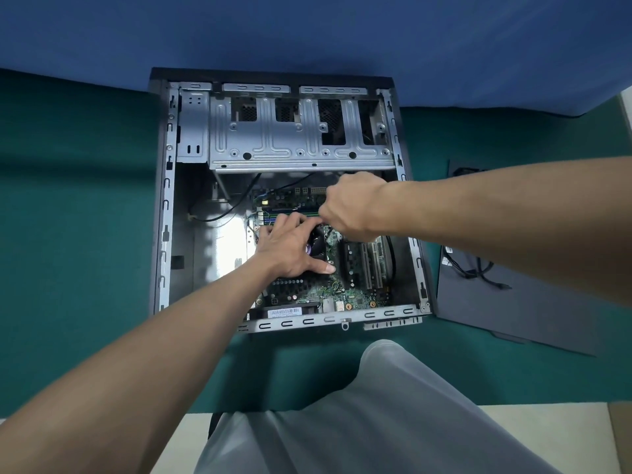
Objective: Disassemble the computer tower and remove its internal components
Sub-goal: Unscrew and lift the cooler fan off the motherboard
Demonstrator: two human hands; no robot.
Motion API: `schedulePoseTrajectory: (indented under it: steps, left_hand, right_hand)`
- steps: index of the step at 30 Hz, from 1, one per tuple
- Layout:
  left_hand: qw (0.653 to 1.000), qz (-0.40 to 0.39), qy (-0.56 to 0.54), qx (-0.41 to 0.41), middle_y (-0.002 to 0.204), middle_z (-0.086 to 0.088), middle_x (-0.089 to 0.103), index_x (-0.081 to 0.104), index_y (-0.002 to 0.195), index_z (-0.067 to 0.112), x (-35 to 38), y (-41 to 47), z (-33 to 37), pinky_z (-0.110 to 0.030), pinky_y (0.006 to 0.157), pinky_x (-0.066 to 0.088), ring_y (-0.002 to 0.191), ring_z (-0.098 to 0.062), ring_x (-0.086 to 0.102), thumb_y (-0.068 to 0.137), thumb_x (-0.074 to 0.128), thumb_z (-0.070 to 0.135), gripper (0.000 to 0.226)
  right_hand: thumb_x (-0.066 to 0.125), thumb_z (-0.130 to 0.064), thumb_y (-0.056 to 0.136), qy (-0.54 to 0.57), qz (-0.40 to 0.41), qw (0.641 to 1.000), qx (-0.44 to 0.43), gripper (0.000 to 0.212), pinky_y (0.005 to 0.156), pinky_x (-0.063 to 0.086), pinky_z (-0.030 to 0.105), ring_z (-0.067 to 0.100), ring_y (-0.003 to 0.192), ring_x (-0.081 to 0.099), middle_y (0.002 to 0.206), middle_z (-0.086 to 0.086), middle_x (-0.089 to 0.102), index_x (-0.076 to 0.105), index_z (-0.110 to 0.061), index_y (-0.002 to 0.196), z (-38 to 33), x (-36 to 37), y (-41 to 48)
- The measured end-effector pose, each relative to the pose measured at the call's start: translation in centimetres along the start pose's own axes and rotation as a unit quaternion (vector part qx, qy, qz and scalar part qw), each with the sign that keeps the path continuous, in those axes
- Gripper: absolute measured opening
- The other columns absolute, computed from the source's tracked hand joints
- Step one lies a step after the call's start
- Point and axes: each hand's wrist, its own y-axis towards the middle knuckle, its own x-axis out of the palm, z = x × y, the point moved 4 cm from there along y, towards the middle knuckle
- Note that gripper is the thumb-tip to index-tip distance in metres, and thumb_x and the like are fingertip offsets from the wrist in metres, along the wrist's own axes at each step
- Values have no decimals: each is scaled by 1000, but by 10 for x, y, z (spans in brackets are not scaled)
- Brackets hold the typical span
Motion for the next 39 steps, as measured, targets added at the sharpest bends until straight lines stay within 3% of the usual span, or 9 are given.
schedulePoseTrajectory:
  steps: [5,9,15,17,22,27,32,35,39]
  left_hand:
    - [1000,-1,5,4,138,5,33,26,145,37,-1,-1,0,-44,105,19,127,-17,23,64,67,73,98]
    - [1000,0,-14,5,141,6,32,23,146,41,-2,-1,0,-42,104,17,129,-17,22,63,70,71,100]
    - [1000,-2,-16,8,140,6,33,23,147,41,-3,-2,0,-41,102,18,128,-16,23,62,69,73,102]
    - [1000,-1,-17,7,139,7,33,23,146,41,-2,-2,0,-40,102,17,128,-16,22,62,69,73,101]
    - [1000,0,-14,2,137,8,33,25,145,40,-1,0,-1,-42,103,17,126,-15,22,62,69,73,99]
    - [1000,2,-3,-1,134,5,34,29,142,37,0,0,0,-45,104,19,123,-16,23,63,68,73,96]
    - [1000,1,-6,2,138,6,33,26,145,38,-1,0,-1,-43,103,19,125,-16,24,63,69,72,98]
    - [1000,0,-11,5,140,6,33,25,145,40,-2,-1,0,-43,103,19,127,-16,23,62,69,72,100]
    - [1000,2,-20,8,138,6,34,25,146,41,-2,-1,-1,-43,103,18,127,-16,24,60,69,73,102]
  right_hand:
    - [34,-24,102,-139,82,981,-109,25,48,35,30,19,50,43,60,3,41,54,-15,89,-5,-2,-4]
    - [58,-17,89,234,58,968,69,33,42,31,22,19,52,47,60,4,43,42,-10,61,14,4,1]
    - [39,-10,98,693,-154,625,325,19,32,25,13,7,34,33,55,4,49,53,-2,109,12,36,1]
    - [37,-10,99,655,-178,664,314,25,32,26,16,8,38,28,65,5,48,52,-1,118,8,33,3]
    - [46,-16,95,225,-56,964,132,26,54,41,29,21,67,48,68,2,40,57,-5,116,3,4,7]
    - [40,-26,101,-107,34,994,-17,23,54,35,33,23,70,43,76,3,47,55,-18,116,-6,-9,6]
    - [56,-16,91,64,51,996,26,7,41,28,26,20,60,48,74,4,50,57,-9,88,1,-7,5]
    - [54,-17,89,381,29,911,152,25,36,31,20,13,47,50,63,6,57,51,-7,66,13,4,3]
    - [36,-12,99,667,-116,662,321,19,31,22,15,7,38,31,67,3,51,52,-3,93,18,30,-1]
